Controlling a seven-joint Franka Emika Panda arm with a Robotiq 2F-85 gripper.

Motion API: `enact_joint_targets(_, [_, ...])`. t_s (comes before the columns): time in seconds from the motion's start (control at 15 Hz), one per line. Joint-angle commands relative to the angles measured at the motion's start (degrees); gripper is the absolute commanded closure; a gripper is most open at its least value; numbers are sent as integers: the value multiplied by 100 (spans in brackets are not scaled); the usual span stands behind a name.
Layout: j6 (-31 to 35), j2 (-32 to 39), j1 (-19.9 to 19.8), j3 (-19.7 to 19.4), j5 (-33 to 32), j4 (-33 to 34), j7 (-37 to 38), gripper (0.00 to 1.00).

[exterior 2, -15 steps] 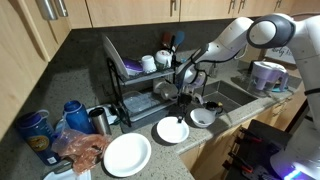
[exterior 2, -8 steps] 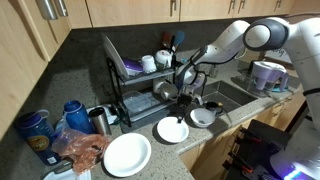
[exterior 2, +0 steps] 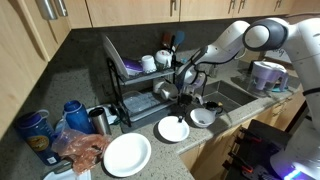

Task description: Move the bowl from the plate to the counter

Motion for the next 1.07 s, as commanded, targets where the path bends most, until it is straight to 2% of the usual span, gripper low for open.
enact_joint_targets(0.0, [-266, -105, -45, -7, -162, 69, 179, 98])
enact_joint_targets(0.4, [-325, -75, -35, 2, -296, 120, 284, 98])
enact_joint_targets(0.47, [-337, -73, -39, 6, -310, 126, 301, 92])
enact_joint_targets(0.53, [-360, -73, -45, 11, -329, 137, 347, 69])
enact_joint_targets(0.6, [-371, -75, -44, 11, -342, 144, 376, 65])
enact_joint_targets(0.67, [-398, -75, -45, 12, -340, 159, 379, 70])
enact_joint_targets(0.8, [-456, -75, -43, 8, -329, 198, 394, 57])
enact_joint_targets(0.87, [-481, -72, -43, 6, -324, 218, 395, 55])
enact_joint_targets(0.93, [-503, -71, -46, 7, -312, 235, 409, 49])
enact_joint_targets(1.0, [-523, -77, -48, 7, -300, 248, 440, 38])
